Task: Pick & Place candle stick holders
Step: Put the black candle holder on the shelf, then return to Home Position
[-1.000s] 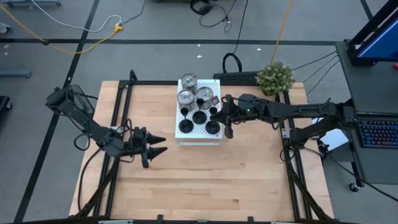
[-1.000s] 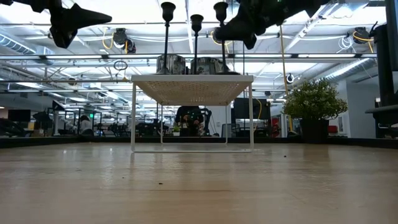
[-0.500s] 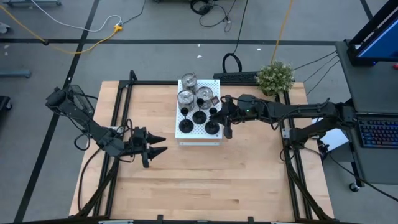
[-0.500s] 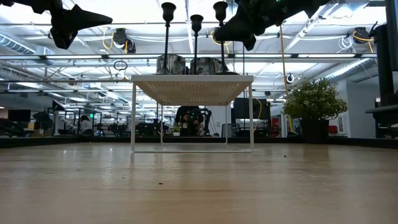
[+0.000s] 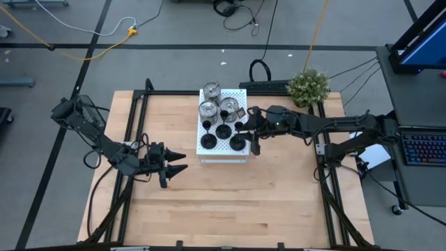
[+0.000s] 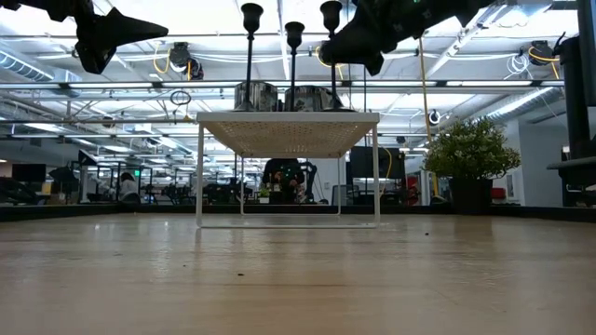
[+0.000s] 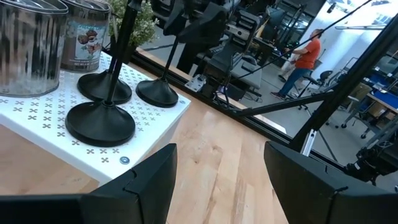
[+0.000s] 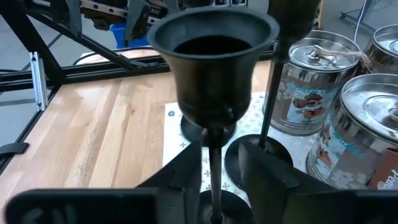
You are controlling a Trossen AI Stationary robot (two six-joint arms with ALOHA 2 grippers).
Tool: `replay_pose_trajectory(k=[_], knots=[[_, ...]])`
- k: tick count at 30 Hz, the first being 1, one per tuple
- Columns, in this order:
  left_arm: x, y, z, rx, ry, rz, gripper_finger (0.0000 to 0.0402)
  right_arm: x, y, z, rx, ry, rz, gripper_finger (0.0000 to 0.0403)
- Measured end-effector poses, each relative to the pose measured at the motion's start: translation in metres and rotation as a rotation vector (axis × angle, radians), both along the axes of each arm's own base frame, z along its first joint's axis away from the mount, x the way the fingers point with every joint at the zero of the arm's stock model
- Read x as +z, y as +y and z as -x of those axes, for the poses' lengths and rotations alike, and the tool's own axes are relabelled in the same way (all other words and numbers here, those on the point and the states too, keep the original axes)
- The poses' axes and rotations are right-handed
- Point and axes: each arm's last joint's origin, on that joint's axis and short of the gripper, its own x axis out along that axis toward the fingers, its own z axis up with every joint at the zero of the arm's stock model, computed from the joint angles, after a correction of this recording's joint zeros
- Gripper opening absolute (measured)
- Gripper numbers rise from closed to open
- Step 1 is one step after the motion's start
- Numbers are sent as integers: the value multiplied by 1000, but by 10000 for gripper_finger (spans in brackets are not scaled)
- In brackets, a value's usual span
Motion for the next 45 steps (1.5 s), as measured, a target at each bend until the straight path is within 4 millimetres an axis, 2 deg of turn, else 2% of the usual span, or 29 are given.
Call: replay_pose_trajectory(k=[10,19,36,41,45], knots=[[0,0,0,0,4,-4,248,4,0,0,0,-36,4,183],[0,0,0,-1,5,-12,248,23,2,11,-6,-132,-8,216],[0,0,0,1,2,-15,248,68,7,52,-4,-331,34,205],[0,0,0,1,2,-14,248,75,9,64,-4,-348,35,185],[0,0,0,1,1,-12,248,76,10,72,-5,-331,31,149]])
